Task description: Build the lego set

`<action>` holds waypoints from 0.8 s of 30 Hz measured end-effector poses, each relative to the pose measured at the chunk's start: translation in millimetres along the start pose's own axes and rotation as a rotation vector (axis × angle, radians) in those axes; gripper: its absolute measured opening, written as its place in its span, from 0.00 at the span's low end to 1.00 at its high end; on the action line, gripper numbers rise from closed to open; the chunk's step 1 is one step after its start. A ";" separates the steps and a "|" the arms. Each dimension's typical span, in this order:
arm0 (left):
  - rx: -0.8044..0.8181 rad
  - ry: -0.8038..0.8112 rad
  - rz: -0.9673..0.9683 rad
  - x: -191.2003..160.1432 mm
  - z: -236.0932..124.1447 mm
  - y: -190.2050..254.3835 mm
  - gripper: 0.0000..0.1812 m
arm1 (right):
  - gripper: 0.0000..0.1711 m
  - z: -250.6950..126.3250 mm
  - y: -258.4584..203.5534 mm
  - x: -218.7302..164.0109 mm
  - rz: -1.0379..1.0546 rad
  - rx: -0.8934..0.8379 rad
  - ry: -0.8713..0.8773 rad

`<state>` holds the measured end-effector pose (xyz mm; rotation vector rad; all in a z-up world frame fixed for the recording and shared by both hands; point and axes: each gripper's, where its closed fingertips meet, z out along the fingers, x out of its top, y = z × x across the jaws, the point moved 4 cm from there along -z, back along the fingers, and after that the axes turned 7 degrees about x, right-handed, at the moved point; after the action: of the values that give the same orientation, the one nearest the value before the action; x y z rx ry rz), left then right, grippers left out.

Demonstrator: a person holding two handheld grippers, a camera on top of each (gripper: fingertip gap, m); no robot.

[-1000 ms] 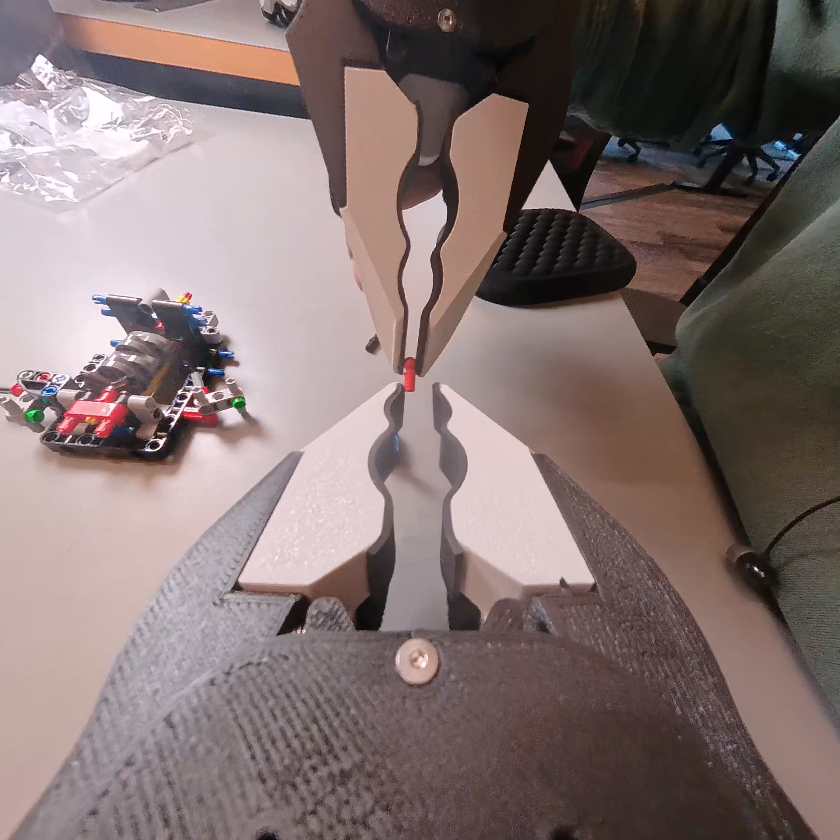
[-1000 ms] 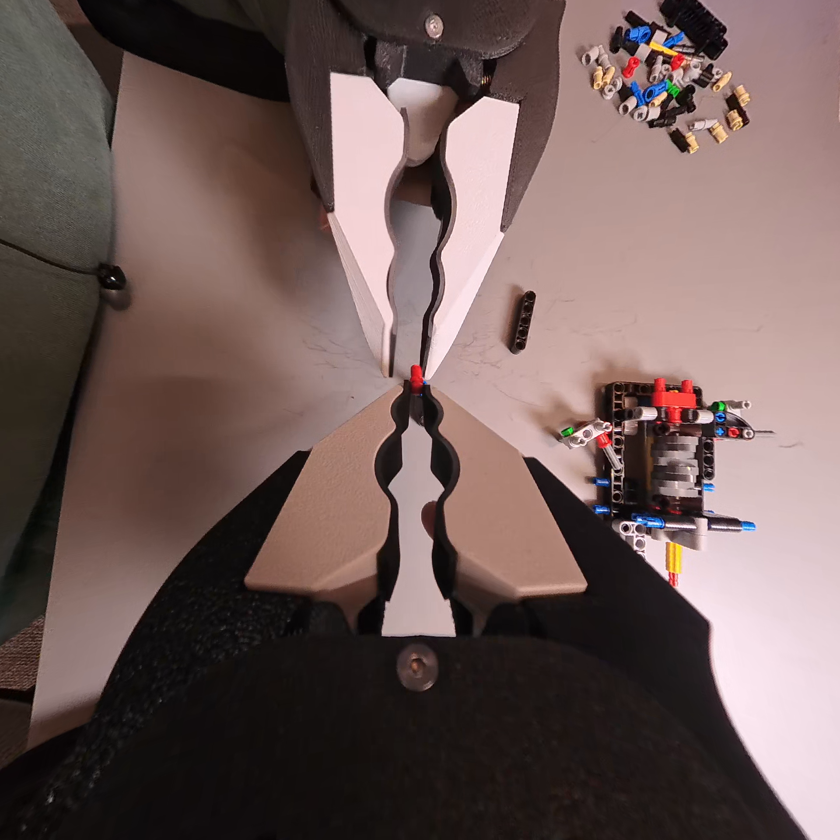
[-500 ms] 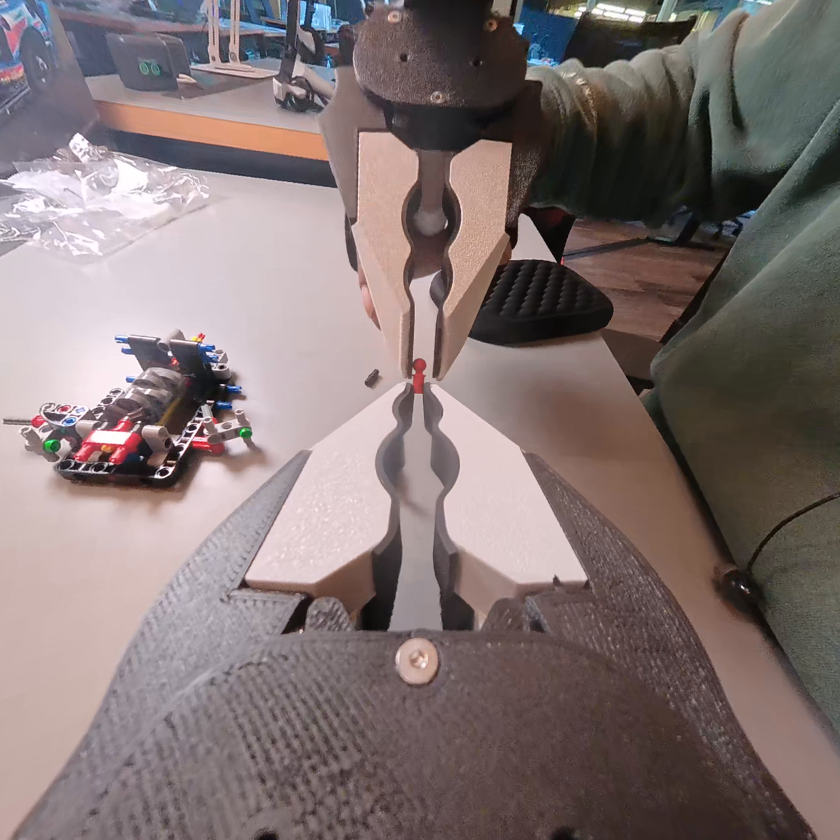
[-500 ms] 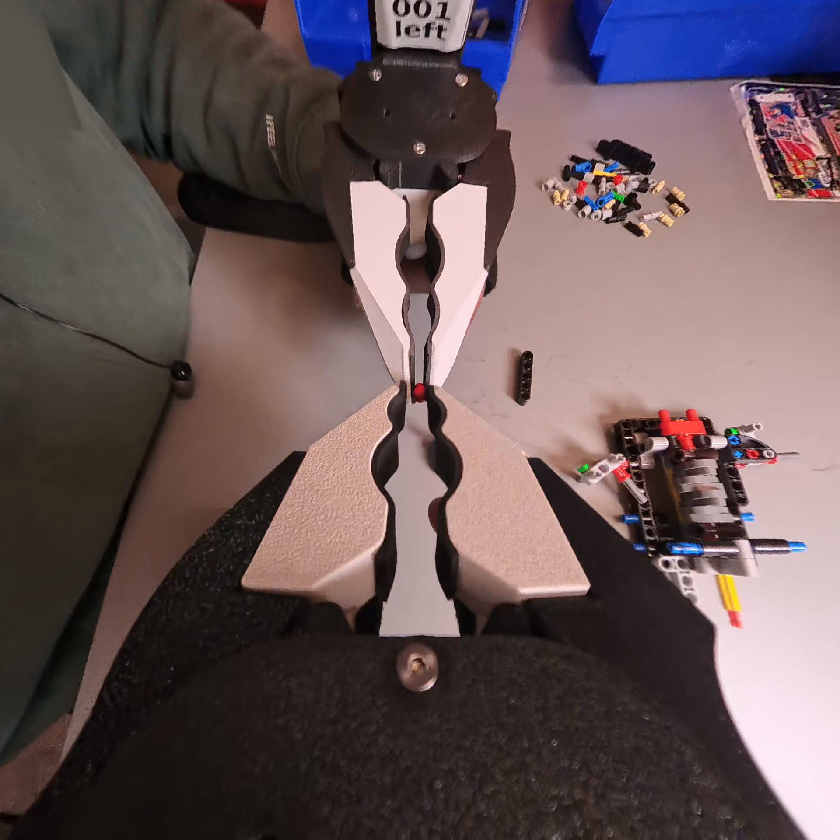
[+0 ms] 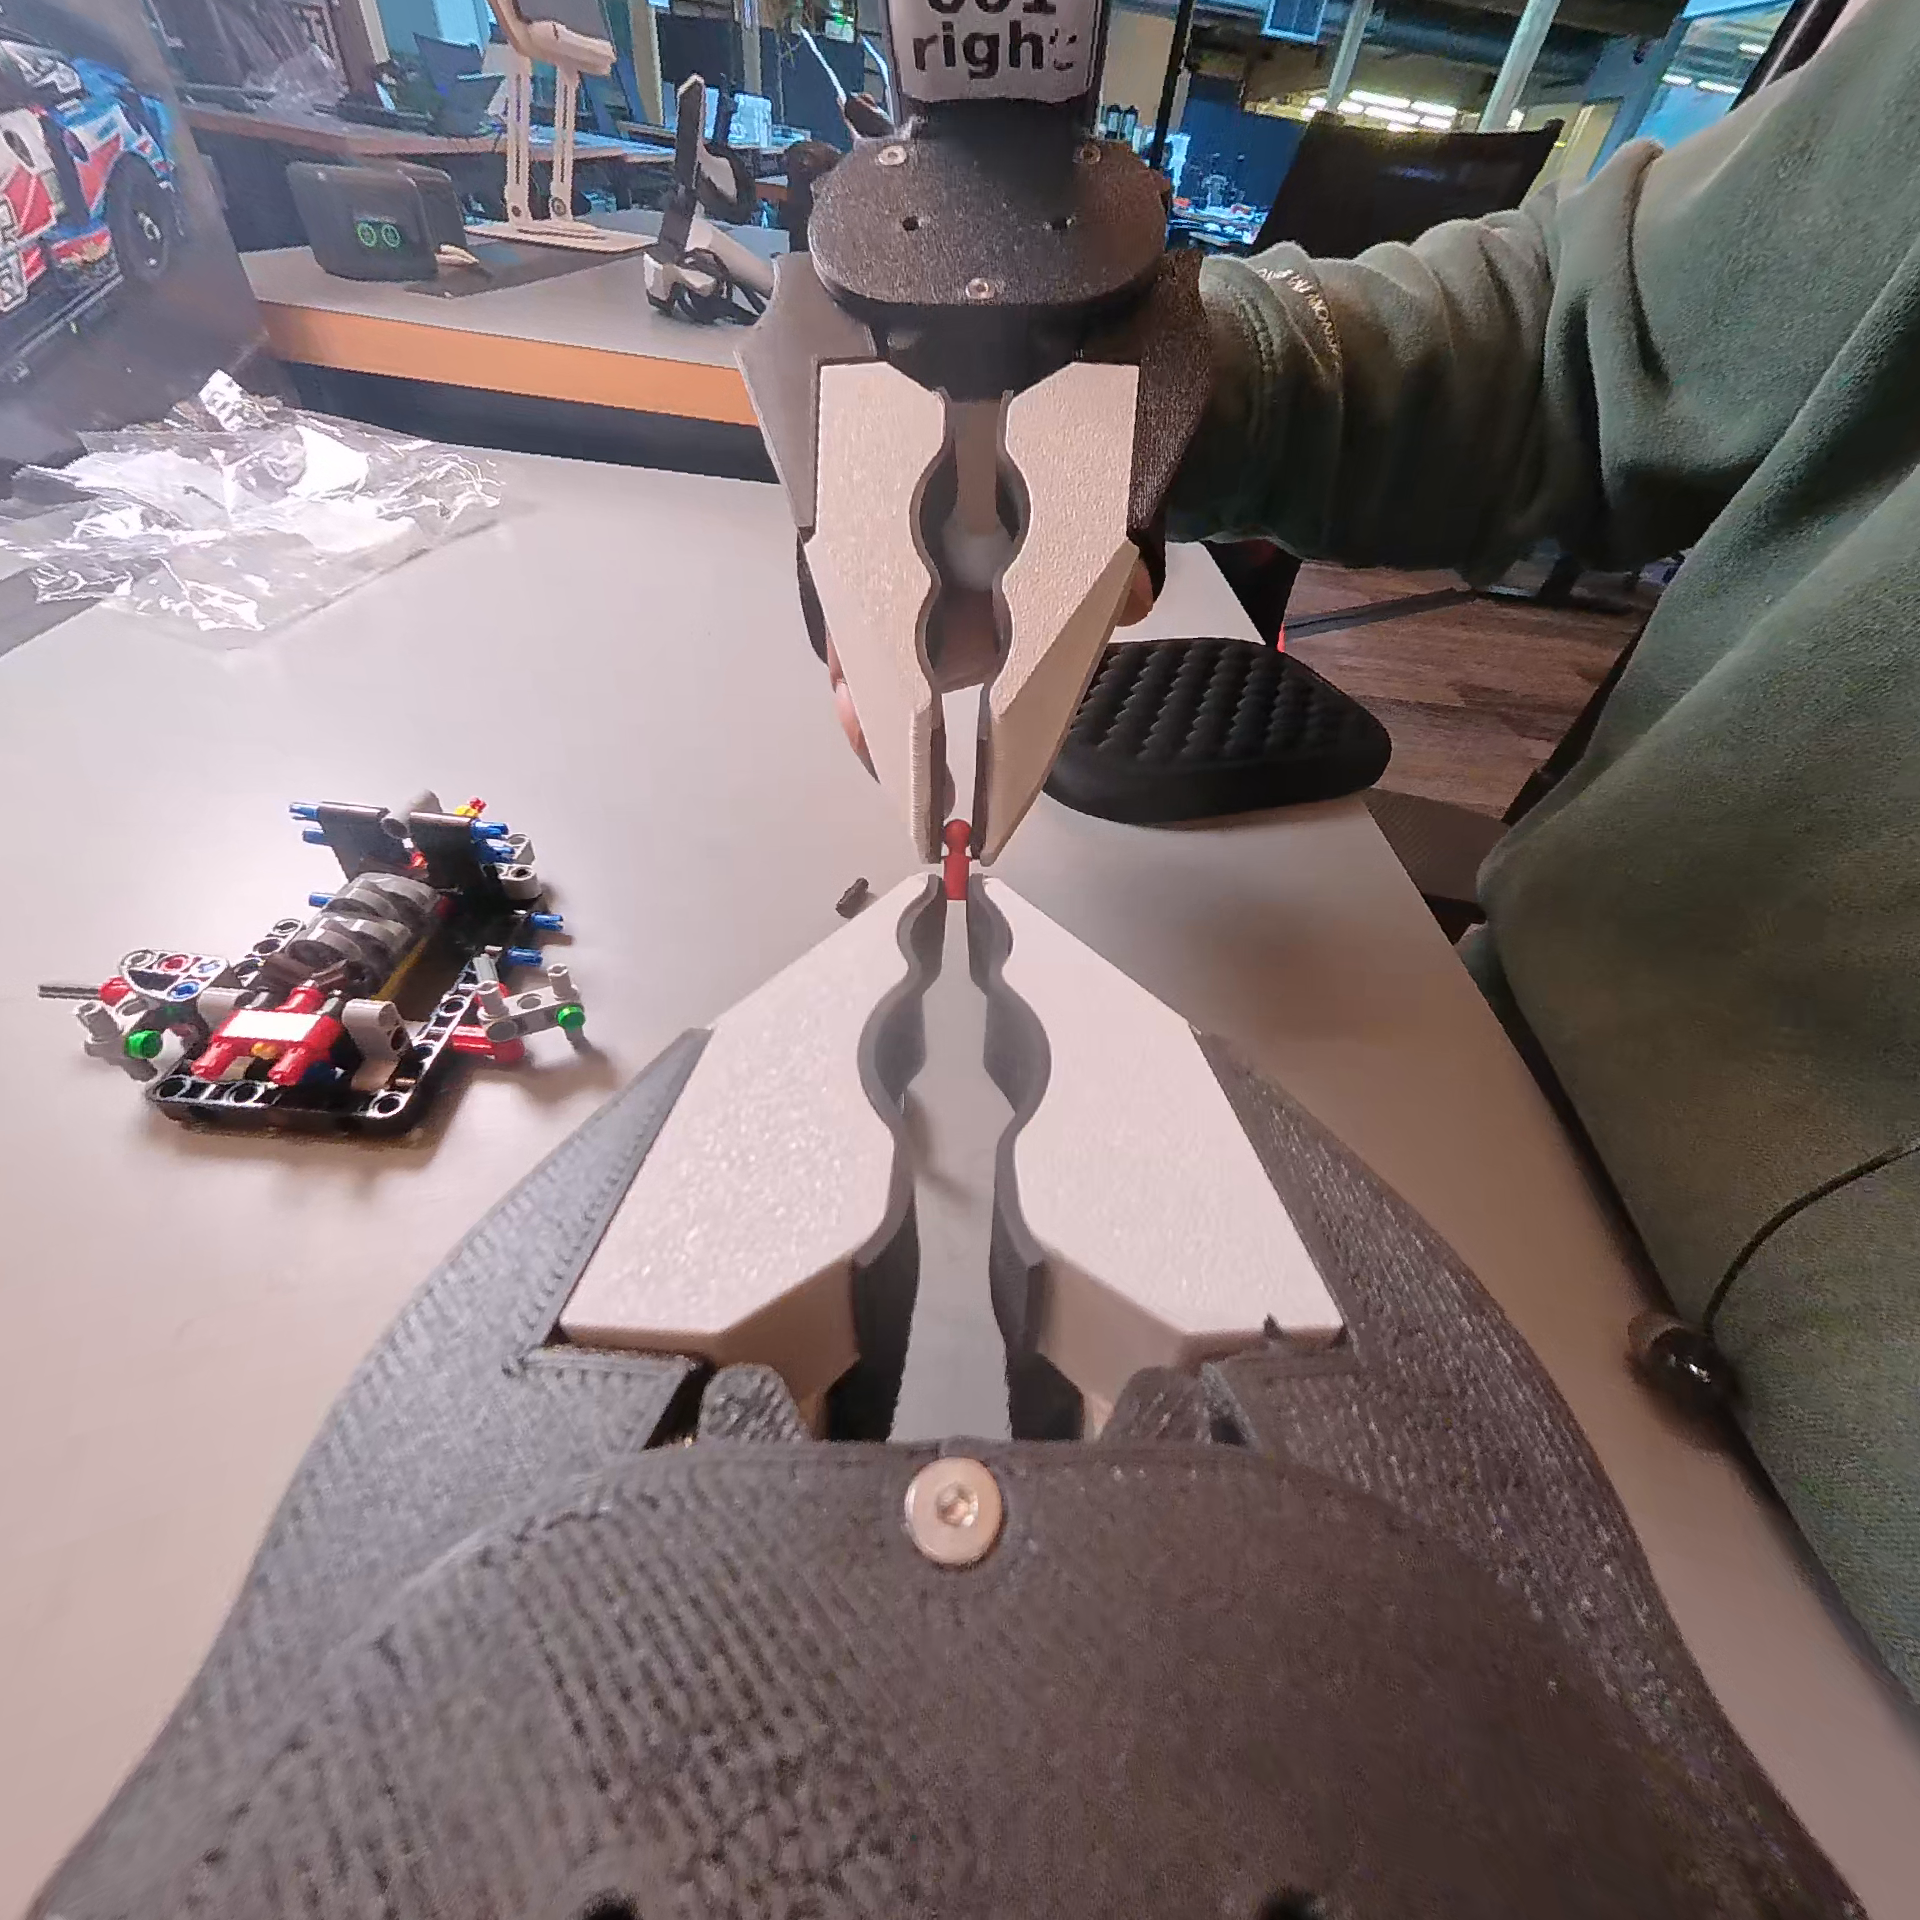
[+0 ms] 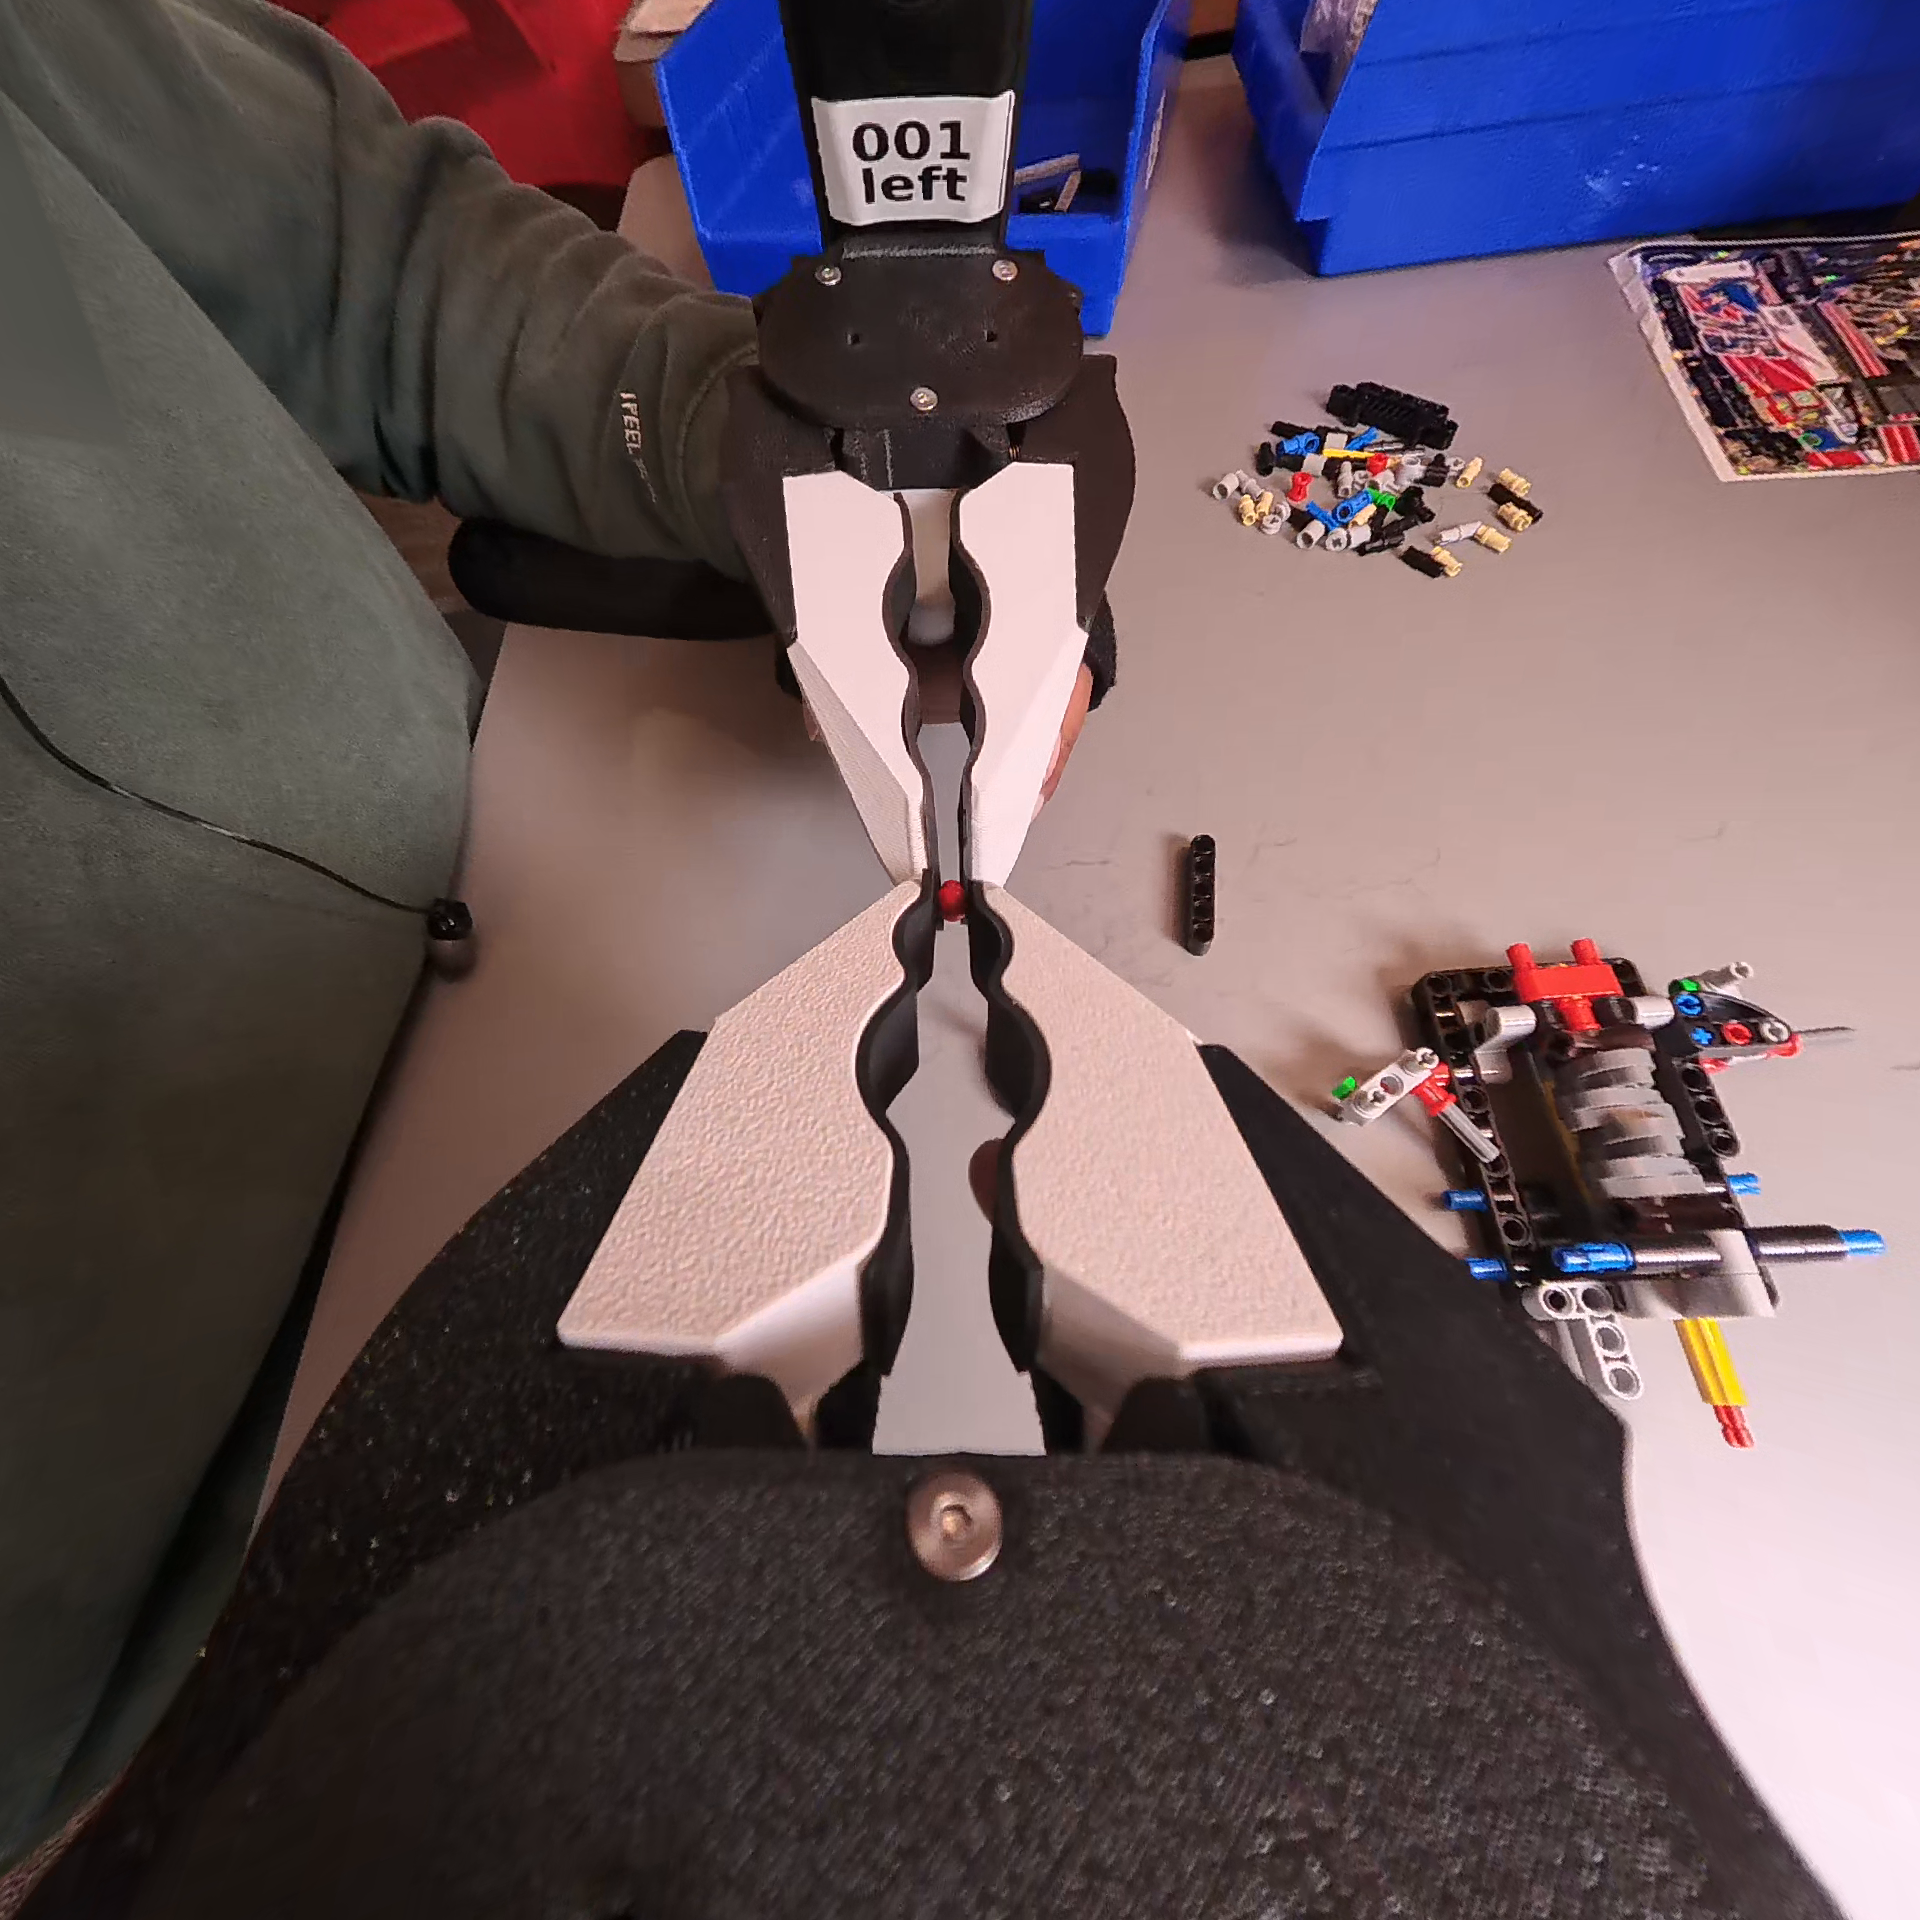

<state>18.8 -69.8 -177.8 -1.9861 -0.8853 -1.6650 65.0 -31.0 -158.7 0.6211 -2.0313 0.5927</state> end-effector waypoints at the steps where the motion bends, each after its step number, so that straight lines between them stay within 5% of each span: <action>1: 0.000 -0.002 0.001 -0.2 0.2 0.2 0.01 | 0.01 0.1 -0.1 -0.1 0.001 0.000 -0.005; 24: 0.044 -0.025 0.010 -2.8 1.5 -3.6 0.01 | 0.02 4.8 4.9 3.7 0.043 -0.043 -0.074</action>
<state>17.1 -66.7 -181.2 -1.9826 -0.9111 -1.6050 57.2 -31.0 -158.6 0.5828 -2.1259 0.5570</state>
